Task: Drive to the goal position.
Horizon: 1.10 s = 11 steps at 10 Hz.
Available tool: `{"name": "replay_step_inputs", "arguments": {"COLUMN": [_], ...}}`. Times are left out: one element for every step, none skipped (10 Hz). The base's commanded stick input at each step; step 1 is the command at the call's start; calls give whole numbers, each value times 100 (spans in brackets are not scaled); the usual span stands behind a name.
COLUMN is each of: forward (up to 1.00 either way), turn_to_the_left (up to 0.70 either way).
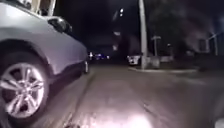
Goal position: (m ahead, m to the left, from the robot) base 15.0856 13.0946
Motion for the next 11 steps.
{"name": "replay_step_inputs", "arguments": {"forward": [100,100,100,100,100,100,100,100,100,100,100], "turn_to_the_left": [0,0,0,0,0,0,0,0,0,0,0]}}
